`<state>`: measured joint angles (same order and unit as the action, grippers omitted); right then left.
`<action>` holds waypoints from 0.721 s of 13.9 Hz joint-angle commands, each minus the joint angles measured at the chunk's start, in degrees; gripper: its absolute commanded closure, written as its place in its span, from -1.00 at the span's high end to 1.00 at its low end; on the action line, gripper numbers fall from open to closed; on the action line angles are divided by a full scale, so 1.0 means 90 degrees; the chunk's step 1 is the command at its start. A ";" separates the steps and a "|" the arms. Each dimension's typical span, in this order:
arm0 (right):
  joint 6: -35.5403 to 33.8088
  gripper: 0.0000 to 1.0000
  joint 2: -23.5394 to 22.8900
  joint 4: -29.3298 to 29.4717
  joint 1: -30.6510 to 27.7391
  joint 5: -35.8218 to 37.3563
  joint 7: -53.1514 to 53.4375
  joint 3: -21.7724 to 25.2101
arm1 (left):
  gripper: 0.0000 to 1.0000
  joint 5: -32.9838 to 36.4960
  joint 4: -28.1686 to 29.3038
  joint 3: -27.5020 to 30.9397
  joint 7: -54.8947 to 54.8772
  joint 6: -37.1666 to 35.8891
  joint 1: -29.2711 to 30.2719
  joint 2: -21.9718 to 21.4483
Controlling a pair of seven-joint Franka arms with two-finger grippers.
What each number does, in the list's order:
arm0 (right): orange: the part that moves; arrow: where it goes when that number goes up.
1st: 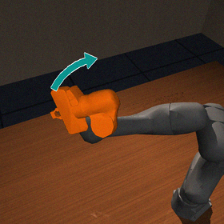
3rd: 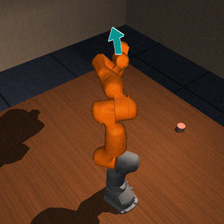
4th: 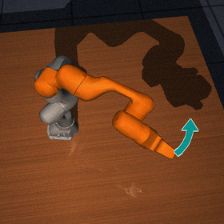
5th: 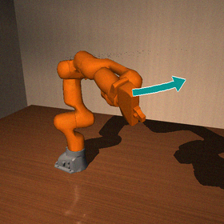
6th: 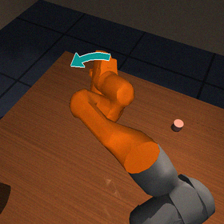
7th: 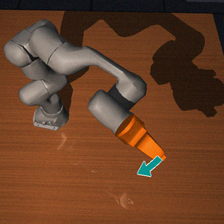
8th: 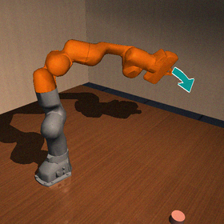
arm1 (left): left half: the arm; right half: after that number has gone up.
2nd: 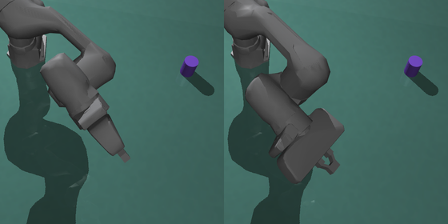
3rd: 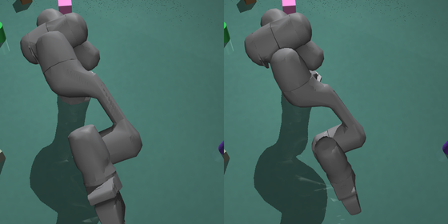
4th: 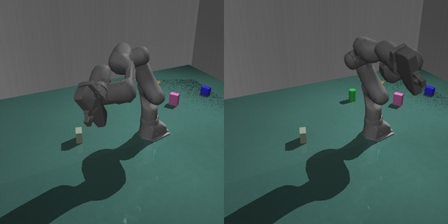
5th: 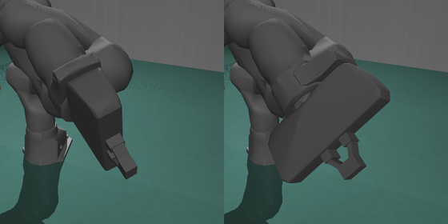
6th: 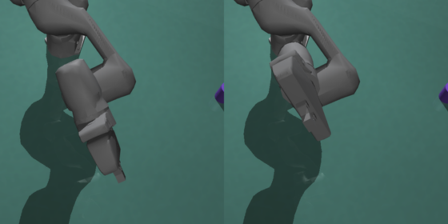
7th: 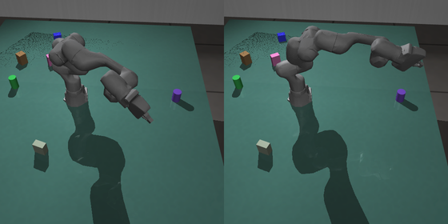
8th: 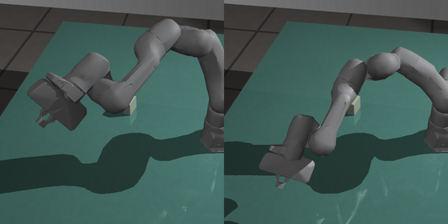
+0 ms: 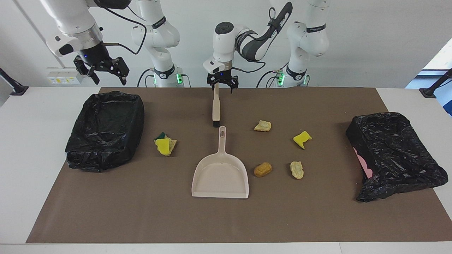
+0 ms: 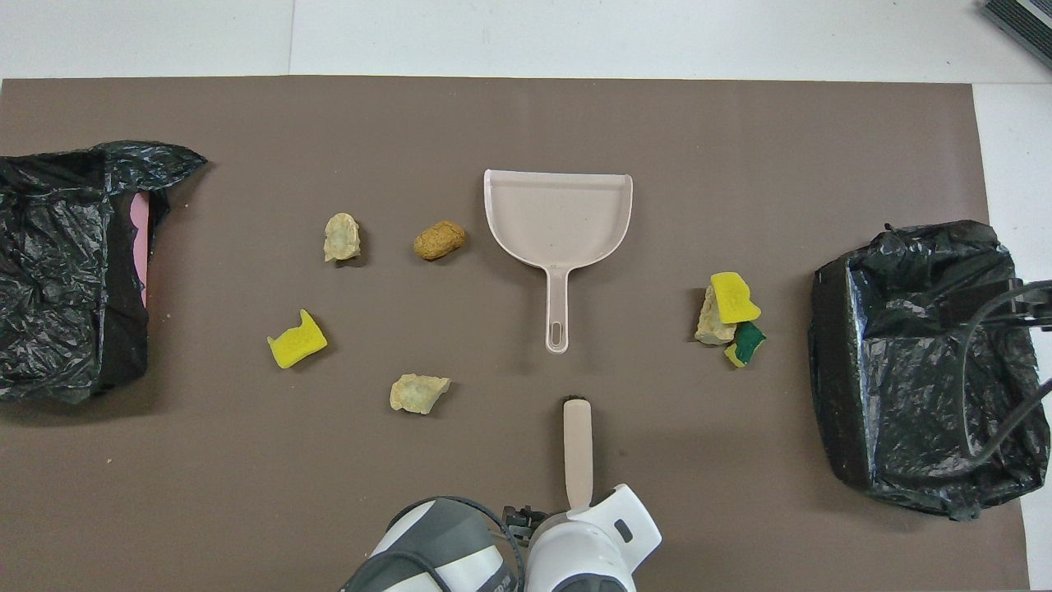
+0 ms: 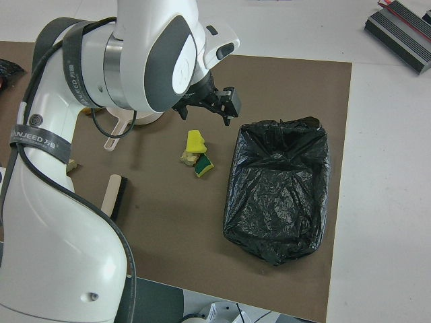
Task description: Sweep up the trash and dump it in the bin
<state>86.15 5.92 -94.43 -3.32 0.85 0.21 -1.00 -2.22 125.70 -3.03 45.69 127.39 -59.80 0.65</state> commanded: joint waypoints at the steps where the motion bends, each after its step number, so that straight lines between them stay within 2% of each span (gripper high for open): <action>1: 0.0153 1.00 -0.0092 -0.0035 0.0320 0.0111 0.0503 -0.0065 | 1.00 -0.0076 0.0057 -0.0063 0.0089 0.0123 -0.0143 0.0201; 3: 0.0407 1.00 -0.0256 -0.0025 0.0494 0.0023 0.0553 -0.0113 | 1.00 -0.0095 0.0086 -0.0094 0.0079 0.0123 -0.0143 0.0269; 5: 0.0767 1.00 -0.0540 0.0043 0.0972 0.0022 0.1086 -0.0172 | 1.00 -0.0212 0.0086 -0.0142 0.0099 0.0171 -0.0191 0.0416; 8: 0.0915 1.00 -0.1252 0.0346 0.1316 -0.0017 0.1510 -0.0172 | 1.00 -0.0222 0.0057 -0.0142 0.0138 0.0210 -0.0211 0.0416; 10: 0.1061 1.00 -0.1487 0.0346 0.1394 -0.0210 0.1782 -0.0172 | 0.69 -0.0222 0.0067 -0.0142 0.0079 0.0181 -0.0211 0.0416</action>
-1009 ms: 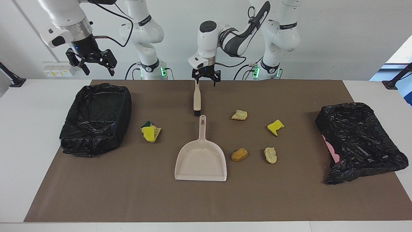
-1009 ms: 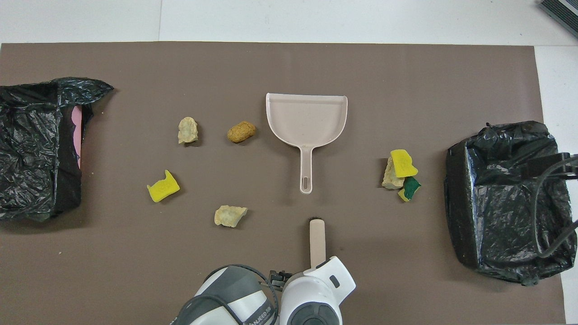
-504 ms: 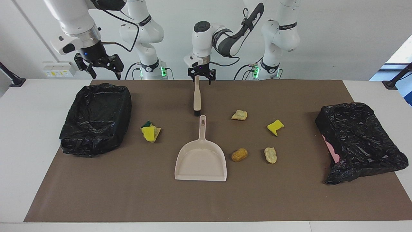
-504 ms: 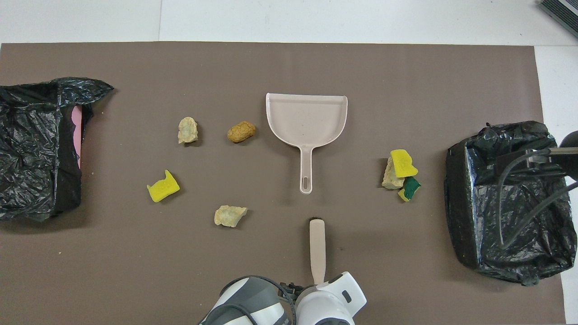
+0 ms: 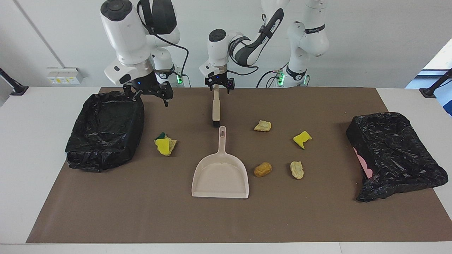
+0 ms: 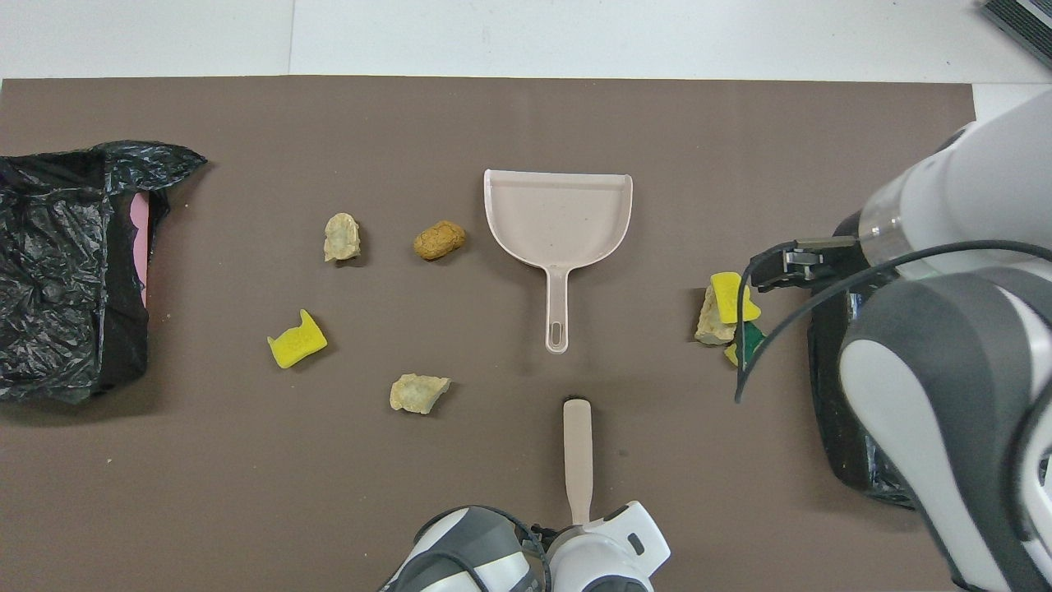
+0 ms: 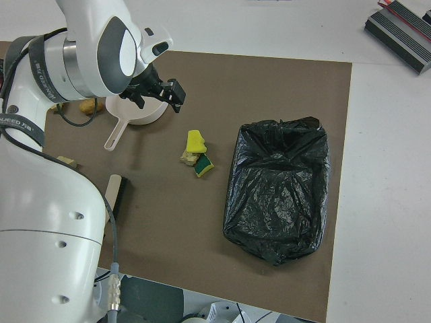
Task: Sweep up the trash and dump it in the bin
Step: 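Grasp the beige dustpan handle with the right gripper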
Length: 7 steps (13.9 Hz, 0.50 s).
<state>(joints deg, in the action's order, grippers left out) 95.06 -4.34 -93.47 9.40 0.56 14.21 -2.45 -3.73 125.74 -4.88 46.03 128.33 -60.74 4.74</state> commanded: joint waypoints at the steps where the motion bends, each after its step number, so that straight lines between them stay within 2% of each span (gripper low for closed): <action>1: 0.0131 1.00 -0.0473 0.0239 0.0009 -0.0295 0.0383 -0.0011 | 0.49 -0.0064 0.0062 0.0063 0.0052 0.0077 -0.0097 -0.0038; 3: 0.0394 1.00 -0.0854 0.0249 0.0262 -0.0267 0.0831 -0.0011 | 0.07 -0.0103 0.0053 0.0063 0.0081 0.0068 -0.0097 -0.0048; 4: 0.0608 1.00 -0.1039 0.0307 0.0457 -0.0257 0.1123 -0.0011 | -0.29 -0.0132 0.0053 0.0063 0.0081 0.0048 -0.0097 -0.0058; 5: 0.0726 1.00 -0.1273 0.0559 0.0517 -0.0286 0.1339 -0.0011 | -0.50 -0.0190 0.0053 0.0063 0.0062 0.0067 -0.0077 -0.0077; 7: 0.0776 1.00 -0.1509 0.0786 0.0527 -0.0752 0.1497 -0.0011 | -1.00 -0.0230 0.0043 0.0063 0.0023 0.0058 -0.0038 -0.0087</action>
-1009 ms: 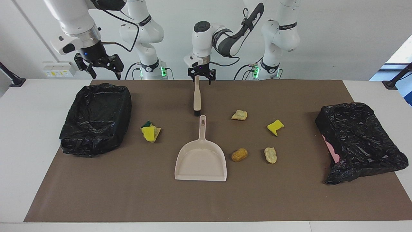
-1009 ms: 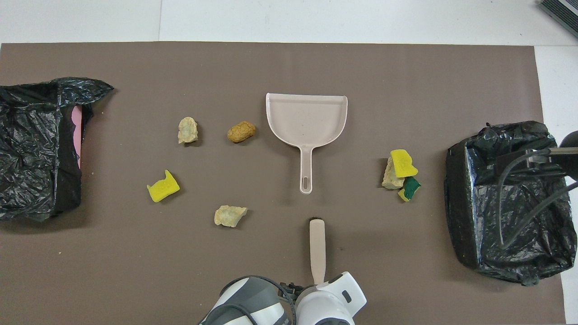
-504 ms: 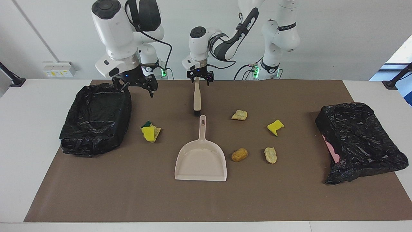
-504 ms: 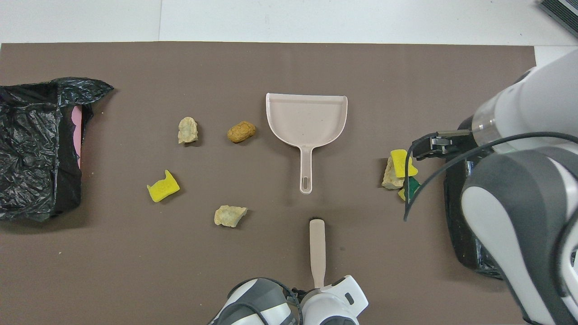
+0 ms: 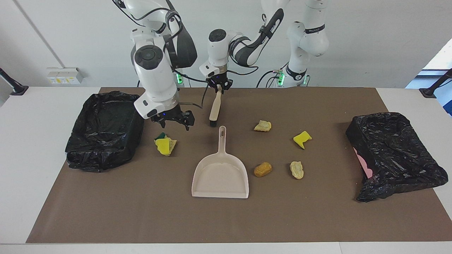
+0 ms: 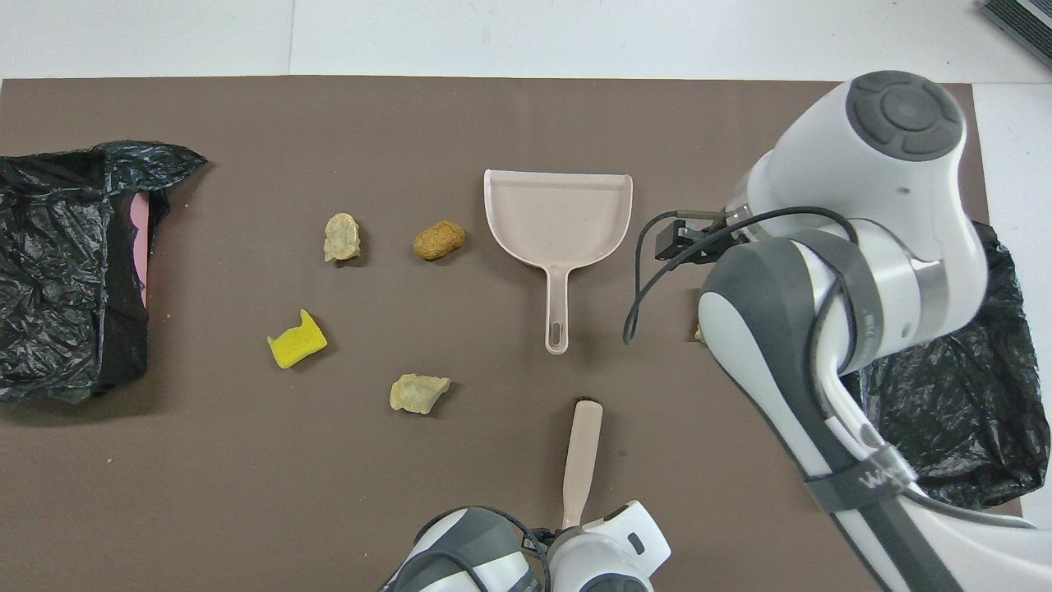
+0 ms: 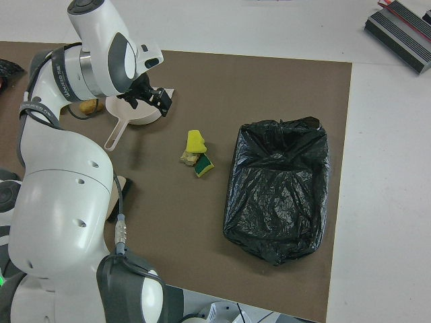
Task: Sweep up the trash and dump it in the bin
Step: 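Grasp the beige dustpan handle with the right gripper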
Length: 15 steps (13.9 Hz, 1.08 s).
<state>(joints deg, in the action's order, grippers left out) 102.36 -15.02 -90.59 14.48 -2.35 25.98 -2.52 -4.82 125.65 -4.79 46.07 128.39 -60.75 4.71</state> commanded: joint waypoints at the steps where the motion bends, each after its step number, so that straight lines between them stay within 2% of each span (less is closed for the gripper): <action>1: 0.0003 1.00 -0.0420 0.0485 -0.0007 -0.0567 0.0296 -0.0003 | -1.00 -0.0119 0.0053 0.0053 -0.0040 0.0022 -0.0018 -0.0113; 3: 0.0315 1.00 -0.0596 0.0534 0.0178 -0.0588 0.0560 -0.0003 | -1.00 -0.0119 0.0053 0.0063 -0.0060 0.0002 0.0031 -0.0152; 6: 0.0442 1.00 -0.1093 0.0953 0.0509 -0.0598 0.0950 -0.0003 | -1.00 -0.0119 0.0053 0.0073 -0.0050 -0.0202 0.0332 -0.0327; 10: 0.1134 1.00 -0.1348 0.0779 0.0891 -0.0539 0.1098 -0.0003 | -1.00 -0.0197 0.0053 0.0092 -0.0080 -0.0436 0.0801 -0.0523; 13: 0.1234 1.00 -0.1358 0.0457 0.1028 -0.0529 0.0806 -0.0003 | -1.00 -0.0197 0.0053 0.0112 -0.0302 -0.1391 0.1153 -0.0766; 15: 0.1263 1.00 -0.1368 0.0272 0.1116 -0.0549 0.0699 -0.0013 | -1.00 -0.0197 0.0053 0.0121 -0.1140 -0.1822 0.1290 -0.0836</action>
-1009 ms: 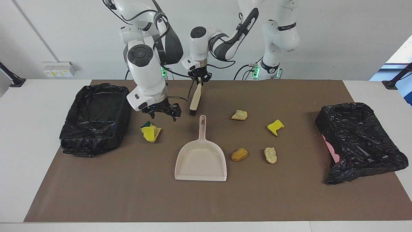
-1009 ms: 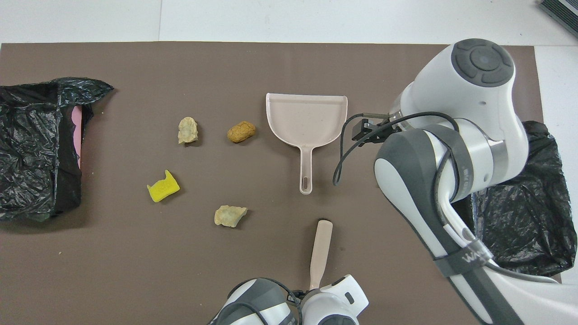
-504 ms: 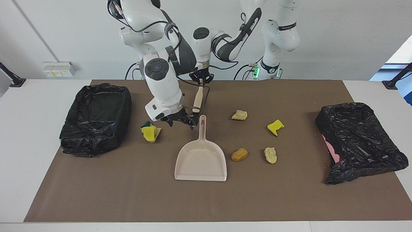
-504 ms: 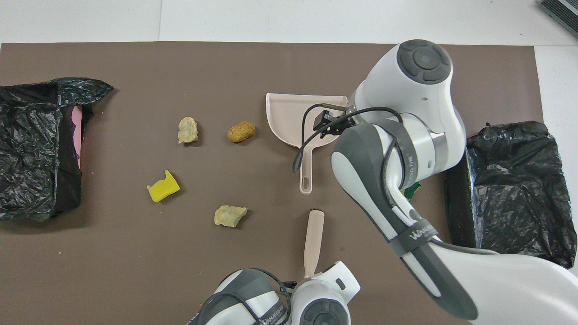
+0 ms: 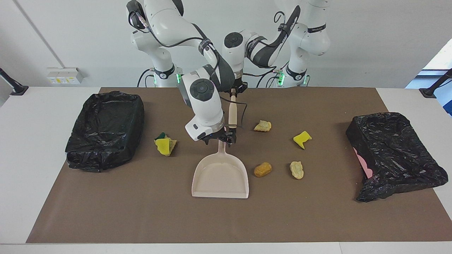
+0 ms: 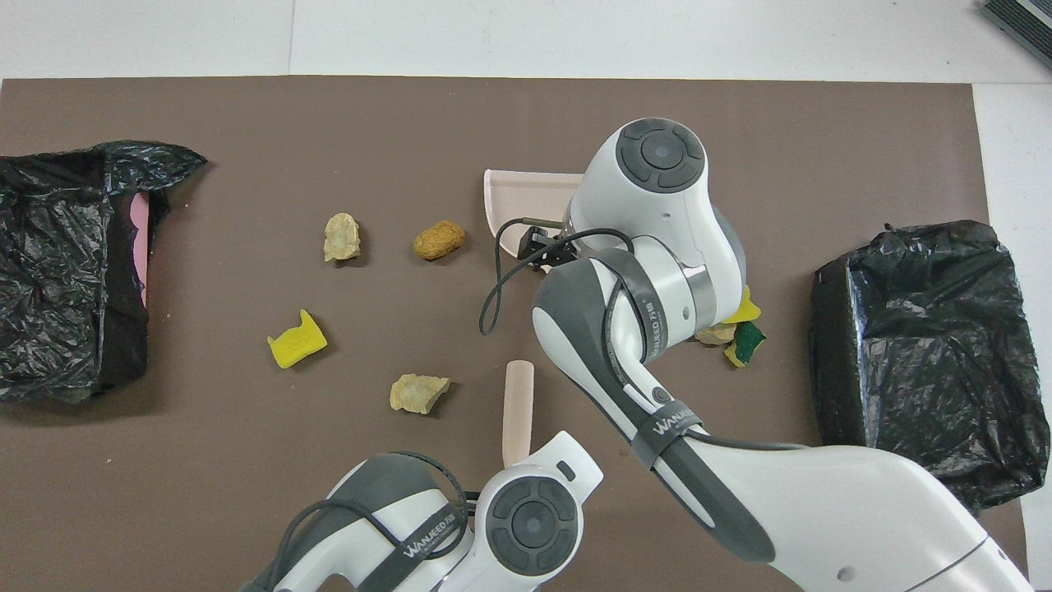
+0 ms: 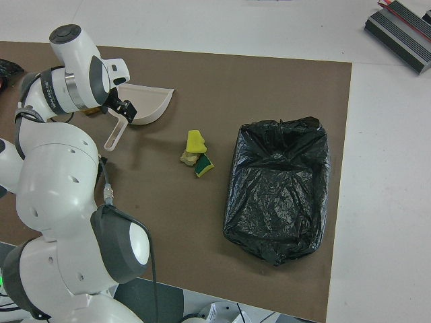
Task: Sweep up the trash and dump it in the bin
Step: 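Lift the brush with the left gripper while the right gripper positions the dustpan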
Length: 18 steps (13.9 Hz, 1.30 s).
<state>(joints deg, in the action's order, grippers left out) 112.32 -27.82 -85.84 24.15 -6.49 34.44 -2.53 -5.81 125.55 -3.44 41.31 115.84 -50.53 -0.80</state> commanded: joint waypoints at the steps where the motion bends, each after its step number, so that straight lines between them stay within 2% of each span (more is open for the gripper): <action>1: 0.0147 1.00 0.0064 -0.0353 0.0022 -0.0128 -0.0445 -0.0012 | -1.00 -0.0087 0.0063 -0.0018 -0.0944 -0.0585 0.0261 -0.0243; 6: 0.0147 1.00 0.0278 -0.0822 0.0032 -0.0197 -0.0710 -0.0022 | -1.00 -0.0010 0.0054 0.0001 -0.1446 -0.1484 0.1169 -0.0692; 7: 0.0147 0.95 0.0279 -0.0833 0.0032 -0.0197 -0.0721 -0.0031 | -1.00 0.0039 0.0024 0.0001 -0.1446 -0.1495 0.1393 -0.0779; 8: 0.0157 0.75 0.0279 -0.0862 0.0042 -0.0197 -0.0731 -0.0041 | -1.00 0.0069 -0.0005 0.0001 -0.1484 -0.1524 0.1676 -0.0848; 9: 0.0147 0.18 0.0269 -0.0910 0.0042 -0.0197 -0.0750 -0.0051 | -1.00 0.0069 -0.0024 0.0001 -0.1717 -0.1592 0.2007 -0.0955; 10: 0.0118 -0.82 0.0279 -0.0940 0.0042 -0.0197 -0.0731 -0.0099 | -1.00 0.0069 -0.0102 0.0001 -0.1980 -0.1699 0.2301 -0.1004; 11: 0.0089 -1.00 0.0279 -0.0931 0.0042 -0.0197 -0.0721 -0.0119 | -1.00 0.0069 -0.0199 0.0001 -0.2021 -0.1835 0.2613 -0.0976; 14: 0.0137 -1.00 0.0259 -0.0882 0.0032 -0.0177 -0.1323 -0.0119 | -1.00 0.0098 -0.0249 0.0001 -0.2051 -0.1788 0.3551 -0.0898; 15: 0.0147 -1.00 0.0240 -0.0862 0.0032 -0.0187 -0.1810 -0.0139 | -1.00 0.0098 -0.0240 0.0001 -0.2070 -0.1662 0.3872 -0.0849; 17: 0.0137 -1.00 0.0278 -0.0842 -0.0075 -0.0187 -0.3252 -0.0129 | -1.00 0.0059 -0.0191 -0.0008 -0.2080 -0.0873 0.4741 -0.0703; 18: 0.0099 -1.00 0.0375 -0.0862 -0.0114 -0.0168 -0.3975 -0.0110 | -1.00 0.0059 -0.0181 0.0001 -0.2177 -0.0850 0.4958 -0.0692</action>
<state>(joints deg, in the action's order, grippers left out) 112.37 -26.75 -91.91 24.62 -6.56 9.23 -3.18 -5.31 124.07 -2.71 22.58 106.13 -10.19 -7.89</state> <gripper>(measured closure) 0.678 0.744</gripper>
